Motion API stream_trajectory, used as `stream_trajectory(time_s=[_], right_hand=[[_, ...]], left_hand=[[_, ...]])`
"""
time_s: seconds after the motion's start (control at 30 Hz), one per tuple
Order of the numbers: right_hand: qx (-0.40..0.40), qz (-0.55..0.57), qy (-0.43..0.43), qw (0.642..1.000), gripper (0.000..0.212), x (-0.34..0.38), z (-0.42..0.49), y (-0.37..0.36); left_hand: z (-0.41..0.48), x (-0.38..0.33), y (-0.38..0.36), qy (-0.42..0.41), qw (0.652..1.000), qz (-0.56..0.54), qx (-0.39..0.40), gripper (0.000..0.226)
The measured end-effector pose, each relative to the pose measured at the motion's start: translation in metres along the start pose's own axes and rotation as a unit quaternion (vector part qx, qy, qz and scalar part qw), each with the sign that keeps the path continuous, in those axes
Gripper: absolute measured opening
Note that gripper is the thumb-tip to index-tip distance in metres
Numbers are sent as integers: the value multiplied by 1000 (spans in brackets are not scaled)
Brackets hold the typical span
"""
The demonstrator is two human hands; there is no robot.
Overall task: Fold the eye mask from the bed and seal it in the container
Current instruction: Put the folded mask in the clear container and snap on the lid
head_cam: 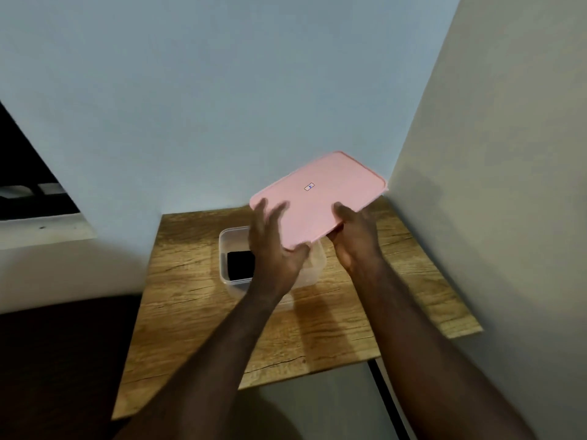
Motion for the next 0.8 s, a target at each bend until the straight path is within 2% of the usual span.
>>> stream_trajectory(time_s=[0.03, 0.1, 0.13, 0.17, 0.23, 0.37, 0.5, 0.57, 0.67, 0.8], right_hand=[[-2, 18, -14, 1000, 33, -9, -2, 1], [-2, 52, -32, 998, 40, -27, -8, 3], [4, 67, -40, 997, 43, -35, -10, 3], [13, 78, -47, 996, 44, -43, -13, 3], [19, 82, -60, 995, 44, -57, -17, 2], [-8, 33, -72, 997, 33, -65, -21, 8], [-90, 1, -82, 993, 32, -57, -10, 35], [-102, -50, -88, 990, 33, -51, -3, 43], [-80, -143, -81, 983, 27, -41, 11, 42], [-54, -270, -52, 960, 5, -31, 30, 36]], left_hand=[[1, 7, 11, 92, 991, -90, -31, 75], [-2, 22, 22, 290, 921, -252, -64, 78], [-4, 29, 23, 348, 886, -300, -63, 72], [-5, 38, 22, 370, 869, -325, -54, 62], [-7, 52, 29, 371, 869, -325, -33, 41], [-10, 79, 48, 383, 879, -280, -40, 43], [-9, 94, 67, 393, 882, -256, -52, 44], [-6, 97, 72, 397, 882, -251, -51, 44], [2, 102, 75, 407, 878, -246, -51, 47], [17, 113, 74, 392, 900, -183, -51, 40]])
Point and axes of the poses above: each hand's wrist, its own z-axis towards the middle knuckle, its own y-axis out of the back of the hand, x = y × z, the point moved 5 cm from there along z, towards the middle knuckle, and after that the axes turned 5 degrees about z, right-handed, at the moved point
